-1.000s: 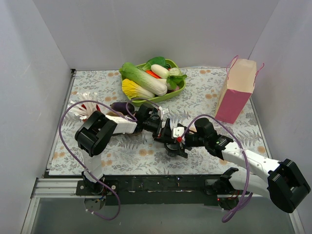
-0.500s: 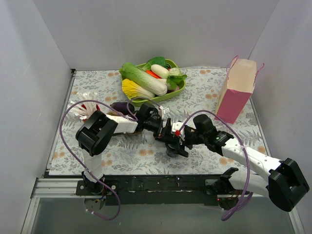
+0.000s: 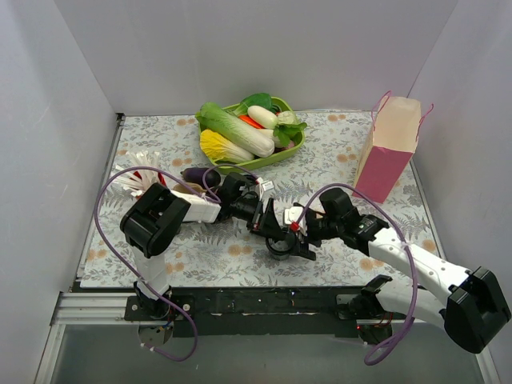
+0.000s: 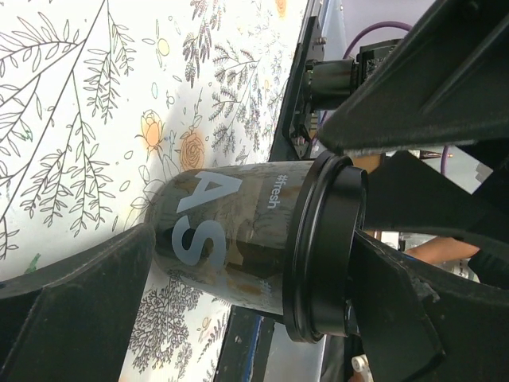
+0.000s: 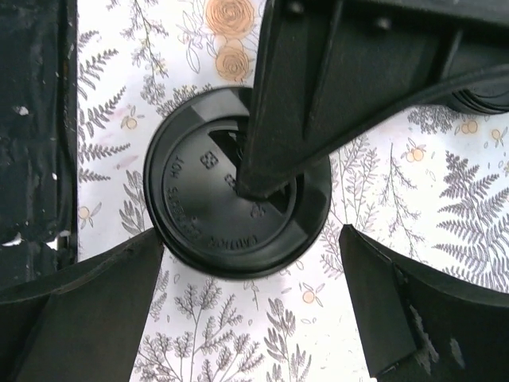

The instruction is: Pack the takeout coffee

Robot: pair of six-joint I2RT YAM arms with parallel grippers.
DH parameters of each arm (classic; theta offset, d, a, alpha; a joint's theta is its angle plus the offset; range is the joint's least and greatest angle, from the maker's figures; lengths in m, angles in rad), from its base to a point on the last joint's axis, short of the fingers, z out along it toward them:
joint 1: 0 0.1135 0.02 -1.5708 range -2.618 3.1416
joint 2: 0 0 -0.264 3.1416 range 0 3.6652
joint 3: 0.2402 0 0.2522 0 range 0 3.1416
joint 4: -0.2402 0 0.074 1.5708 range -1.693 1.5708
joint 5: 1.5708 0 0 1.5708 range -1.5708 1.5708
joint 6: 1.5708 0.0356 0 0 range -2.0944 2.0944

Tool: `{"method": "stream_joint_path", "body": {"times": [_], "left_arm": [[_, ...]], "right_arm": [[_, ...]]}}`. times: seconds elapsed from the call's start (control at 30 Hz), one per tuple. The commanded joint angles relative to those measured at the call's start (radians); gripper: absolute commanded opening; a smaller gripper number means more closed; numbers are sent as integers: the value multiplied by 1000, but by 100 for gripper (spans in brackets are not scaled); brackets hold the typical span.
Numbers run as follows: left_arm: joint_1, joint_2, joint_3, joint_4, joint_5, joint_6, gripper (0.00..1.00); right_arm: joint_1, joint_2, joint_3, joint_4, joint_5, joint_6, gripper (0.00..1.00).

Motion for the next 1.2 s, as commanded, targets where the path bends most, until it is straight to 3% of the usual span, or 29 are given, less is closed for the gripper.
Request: {"method": "stream_joint_path", "body": {"times": [0.0,0.23,0.43,0.6,0.67,1.17], "left_arm": [[1,29,-64,-100,-144,137,98],[0,21,-60,-92,-138,140,98],[1,16,-50,-80,-118,134,98],[1,15,-55,-71,-111,128,98],[1,13,-55,-71,-112,128,98],[3,25,-47,-55,-106,114,98]], "right_arm": [[-14,-30,26,-63,57,-74,98],[-21,-82,44,-189,77,-60,98],[-84,-54,167,-263,-136,165,98],[-254,117,183,-196,-408,474,96],[-300,183,153,-92,-526,598,98],[-339,316,44,162,-514,870,95]]}}
